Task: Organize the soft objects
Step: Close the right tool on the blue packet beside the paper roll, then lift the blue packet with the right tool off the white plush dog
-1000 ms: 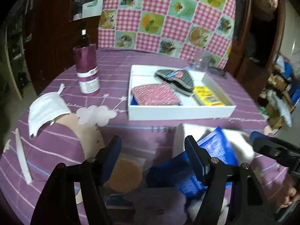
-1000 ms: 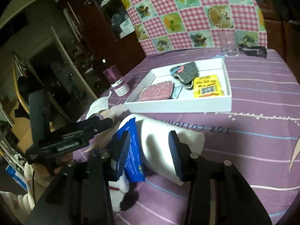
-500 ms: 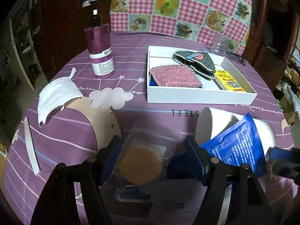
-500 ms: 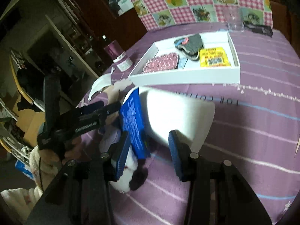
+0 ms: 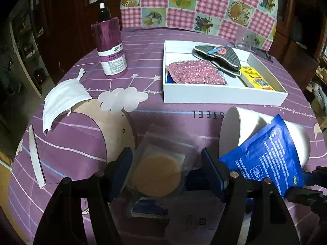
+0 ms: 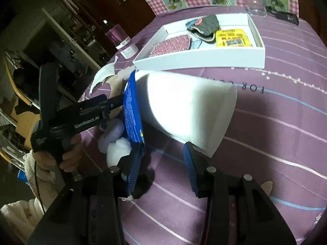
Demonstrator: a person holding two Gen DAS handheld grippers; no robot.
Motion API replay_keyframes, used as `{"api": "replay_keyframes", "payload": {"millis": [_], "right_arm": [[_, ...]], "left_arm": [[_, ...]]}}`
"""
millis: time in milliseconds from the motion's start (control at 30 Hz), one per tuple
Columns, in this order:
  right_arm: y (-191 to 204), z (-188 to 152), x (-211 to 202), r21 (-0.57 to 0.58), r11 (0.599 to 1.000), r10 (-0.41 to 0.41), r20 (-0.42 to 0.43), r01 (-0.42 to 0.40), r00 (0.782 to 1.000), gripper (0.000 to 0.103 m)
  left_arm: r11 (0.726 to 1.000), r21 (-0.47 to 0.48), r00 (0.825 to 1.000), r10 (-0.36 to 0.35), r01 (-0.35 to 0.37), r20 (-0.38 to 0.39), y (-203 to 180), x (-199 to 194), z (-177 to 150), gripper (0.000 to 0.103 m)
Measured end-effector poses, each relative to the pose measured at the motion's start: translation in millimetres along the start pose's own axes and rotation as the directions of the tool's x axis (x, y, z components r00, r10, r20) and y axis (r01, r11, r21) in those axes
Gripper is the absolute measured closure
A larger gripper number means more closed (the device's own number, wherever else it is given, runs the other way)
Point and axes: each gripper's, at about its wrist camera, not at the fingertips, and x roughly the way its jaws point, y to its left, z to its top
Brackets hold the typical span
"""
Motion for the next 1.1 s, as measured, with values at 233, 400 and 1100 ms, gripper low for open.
{"api": "replay_keyframes", "payload": {"millis": [233,400,1100], "right_arm": [[4,1,9,-0.001,0.998,0.064,0.027,-0.064,0.998,0.060],[7,1,14,-0.008,0.995,0.095,0.041,-0.095,0.995,0.070],[14,3,24,-0.011,0.989,0.145,0.069,-0.145,0.987,0.091]], "left_arm": [[1.000,0.020,1.000,0.008,-0.008,-0.012,-5,2,-2,0.033],[1.000,0.020,1.000,0.008,-0.008,-0.015,-5,3,-2,0.033],[1.000,0.026,1.000,0.010,-0.009,-0.022,-6,5,-3,0.033]]}}
